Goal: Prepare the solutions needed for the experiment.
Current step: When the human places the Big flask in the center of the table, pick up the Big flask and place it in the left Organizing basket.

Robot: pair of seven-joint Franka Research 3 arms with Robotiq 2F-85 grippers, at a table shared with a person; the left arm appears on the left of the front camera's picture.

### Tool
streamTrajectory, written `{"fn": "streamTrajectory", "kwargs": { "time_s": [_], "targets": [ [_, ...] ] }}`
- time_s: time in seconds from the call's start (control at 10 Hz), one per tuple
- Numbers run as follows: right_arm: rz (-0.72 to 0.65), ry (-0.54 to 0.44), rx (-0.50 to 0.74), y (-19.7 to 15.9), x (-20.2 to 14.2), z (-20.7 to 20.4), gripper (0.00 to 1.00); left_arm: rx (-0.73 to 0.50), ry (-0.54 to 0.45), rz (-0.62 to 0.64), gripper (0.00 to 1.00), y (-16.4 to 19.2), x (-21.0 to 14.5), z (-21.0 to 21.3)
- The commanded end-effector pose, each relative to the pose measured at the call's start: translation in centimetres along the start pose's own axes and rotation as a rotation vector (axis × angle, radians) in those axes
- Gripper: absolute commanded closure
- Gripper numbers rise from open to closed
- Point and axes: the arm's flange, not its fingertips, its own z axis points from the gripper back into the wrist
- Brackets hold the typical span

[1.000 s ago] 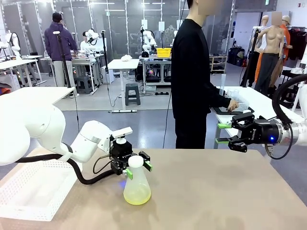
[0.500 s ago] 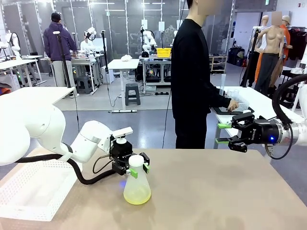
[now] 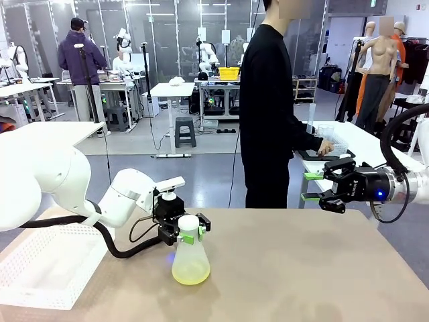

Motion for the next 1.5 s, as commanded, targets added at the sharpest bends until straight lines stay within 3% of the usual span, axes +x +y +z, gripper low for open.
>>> {"fn": "streamTrajectory", "kwargs": {
  "time_s": [0.0,0.1,0.3,0.7,0.9,1.1,1.4],
  "targets": [
    [0.002,-0.002,0.002,0.1,0.0,-0.1,0.45,0.030,-0.052,0.044,1.00,-0.1,-1.3,1.2],
    [0.002,-0.002,0.002,0.1,0.0,-0.1,0.45,0.059,-0.081,0.107,1.00,0.1,-0.9,1.3],
    [0.002,-0.002,0.002,0.1,0.0,-0.1,0.45,0.125,-0.039,0.110,1.00,0.0,1.7,2.4],
    [0.002,-0.002,0.002,0.1,0.0,-0.1,0.45,0.088,0.022,0.059,1.00,-0.8,6.5,2.9],
    [0.002,-0.002,0.002,0.1,0.0,-0.1,0.45,0.059,-0.013,0.052,1.00,-0.9,9.6,3.1],
    [0.002,-0.002,0.002,0.1,0.0,-0.1,0.45,0.135,0.069,0.048,1.00,-2.0,12.9,4.4],
    [0.002,-0.002,0.002,0.1,0.0,-0.1,0.45,0.226,0.088,-0.020,1.00,-5.6,16.7,7.5]
  ]
}}
